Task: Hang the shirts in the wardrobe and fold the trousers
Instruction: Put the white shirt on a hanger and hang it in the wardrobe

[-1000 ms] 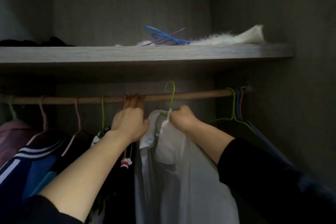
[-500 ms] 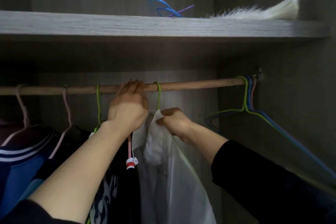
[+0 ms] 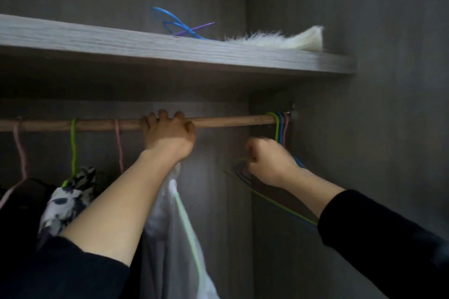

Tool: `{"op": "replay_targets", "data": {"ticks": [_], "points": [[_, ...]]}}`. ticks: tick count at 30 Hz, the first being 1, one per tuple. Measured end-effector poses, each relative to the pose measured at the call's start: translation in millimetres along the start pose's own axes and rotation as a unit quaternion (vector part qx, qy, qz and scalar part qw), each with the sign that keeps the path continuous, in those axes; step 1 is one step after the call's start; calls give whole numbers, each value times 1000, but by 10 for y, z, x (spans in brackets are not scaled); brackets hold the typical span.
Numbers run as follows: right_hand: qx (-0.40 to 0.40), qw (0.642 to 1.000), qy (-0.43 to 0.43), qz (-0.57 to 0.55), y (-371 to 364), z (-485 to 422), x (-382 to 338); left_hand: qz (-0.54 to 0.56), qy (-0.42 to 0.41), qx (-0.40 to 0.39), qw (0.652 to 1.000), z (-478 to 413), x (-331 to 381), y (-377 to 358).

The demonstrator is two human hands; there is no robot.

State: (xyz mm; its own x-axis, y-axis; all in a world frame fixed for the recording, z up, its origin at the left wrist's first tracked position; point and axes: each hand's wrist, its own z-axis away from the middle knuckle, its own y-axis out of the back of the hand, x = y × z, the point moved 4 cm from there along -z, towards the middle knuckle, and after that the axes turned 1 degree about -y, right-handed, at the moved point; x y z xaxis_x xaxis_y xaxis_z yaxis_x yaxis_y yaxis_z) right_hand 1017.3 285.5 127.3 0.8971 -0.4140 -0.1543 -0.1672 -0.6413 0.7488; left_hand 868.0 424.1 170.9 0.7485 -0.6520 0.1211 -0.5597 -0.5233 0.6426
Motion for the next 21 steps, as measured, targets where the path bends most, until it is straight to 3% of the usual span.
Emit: {"op": "replay_targets", "data": {"ticks": [5,10,13,16,21], "points": [[47,962,30,266,2,96,267,-54,-26,56,997,84,12,-125],[14,932,19,363,-112,21,360,-40,-36,65,996,71,-38,-135],[-6,946,3,324,-114,-20,351,-33,-39,67,996,54,-70,-143],[-12,978,-61,201,-39,-18,307,-32,-42,71,996,47,-73,-143],[-25,993,-101,52,85,-95,151,-19,-41,69,997,43,-73,-125]]}}
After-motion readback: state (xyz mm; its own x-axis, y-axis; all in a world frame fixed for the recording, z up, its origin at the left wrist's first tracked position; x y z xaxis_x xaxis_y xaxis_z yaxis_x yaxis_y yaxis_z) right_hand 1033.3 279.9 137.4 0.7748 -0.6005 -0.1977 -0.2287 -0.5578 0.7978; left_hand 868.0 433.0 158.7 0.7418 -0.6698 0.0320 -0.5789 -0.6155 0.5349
